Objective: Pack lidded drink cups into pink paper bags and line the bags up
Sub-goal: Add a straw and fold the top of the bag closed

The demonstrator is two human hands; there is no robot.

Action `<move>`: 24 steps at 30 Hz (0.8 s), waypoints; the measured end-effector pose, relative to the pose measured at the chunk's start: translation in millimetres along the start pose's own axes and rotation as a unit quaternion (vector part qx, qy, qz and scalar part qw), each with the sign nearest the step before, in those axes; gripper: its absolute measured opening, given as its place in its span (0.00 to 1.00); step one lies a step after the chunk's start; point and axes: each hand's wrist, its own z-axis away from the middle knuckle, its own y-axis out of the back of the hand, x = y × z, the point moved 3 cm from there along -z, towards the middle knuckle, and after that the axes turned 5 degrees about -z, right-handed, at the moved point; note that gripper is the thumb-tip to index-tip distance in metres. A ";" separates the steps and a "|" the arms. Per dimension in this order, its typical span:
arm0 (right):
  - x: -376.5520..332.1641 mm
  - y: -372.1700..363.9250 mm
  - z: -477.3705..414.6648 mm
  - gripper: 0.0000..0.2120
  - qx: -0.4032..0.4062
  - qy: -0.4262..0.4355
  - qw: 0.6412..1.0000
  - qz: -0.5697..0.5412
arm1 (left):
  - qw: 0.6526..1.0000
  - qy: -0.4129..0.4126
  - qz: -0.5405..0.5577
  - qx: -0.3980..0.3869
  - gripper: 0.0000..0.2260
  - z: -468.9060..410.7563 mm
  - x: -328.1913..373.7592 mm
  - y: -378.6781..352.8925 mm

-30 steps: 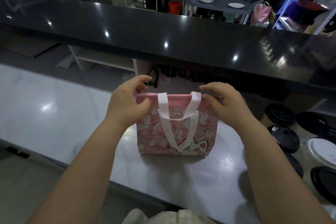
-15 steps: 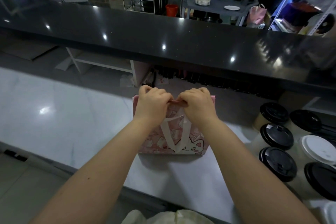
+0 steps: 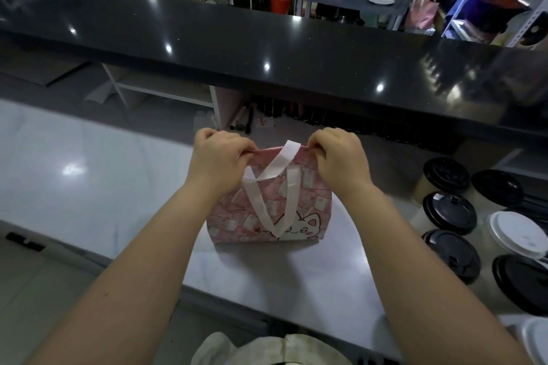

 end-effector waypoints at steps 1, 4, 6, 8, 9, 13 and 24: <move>2.2 1.2 2.3 0.06 0.005 0.009 1.000 -0.003 | 1.000 -0.004 -0.003 0.004 0.05 1.5 -4.8 3.5; 10.7 4.9 7.0 0.07 -0.007 0.006 1.000 -0.015 | 1.000 0.006 -0.009 0.010 0.11 10.6 -27.6 13.9; 14.8 4.5 7.9 0.08 -0.020 -0.005 1.000 -0.022 | 1.000 0.021 0.017 -0.006 0.17 19.0 -40.7 19.0; 14.8 2.1 7.9 0.08 -0.016 -0.012 1.000 -0.023 | 0.995 0.049 0.077 -0.047 0.22 23.7 -48.8 20.6; 13.8 0.2 8.0 0.08 -0.008 -0.014 1.000 -0.021 | 0.991 0.061 0.107 -0.058 0.21 24.7 -51.1 20.2; 12.1 -5.3 9.0 0.09 0.020 -0.024 0.999 -0.022 | 0.995 0.059 0.074 -0.015 0.06 22.9 -50.7 15.5; 39.9 -10.5 7.6 0.17 0.011 -0.153 0.973 -0.172 | 0.929 0.180 0.324 -0.002 0.10 44.8 -74.9 10.2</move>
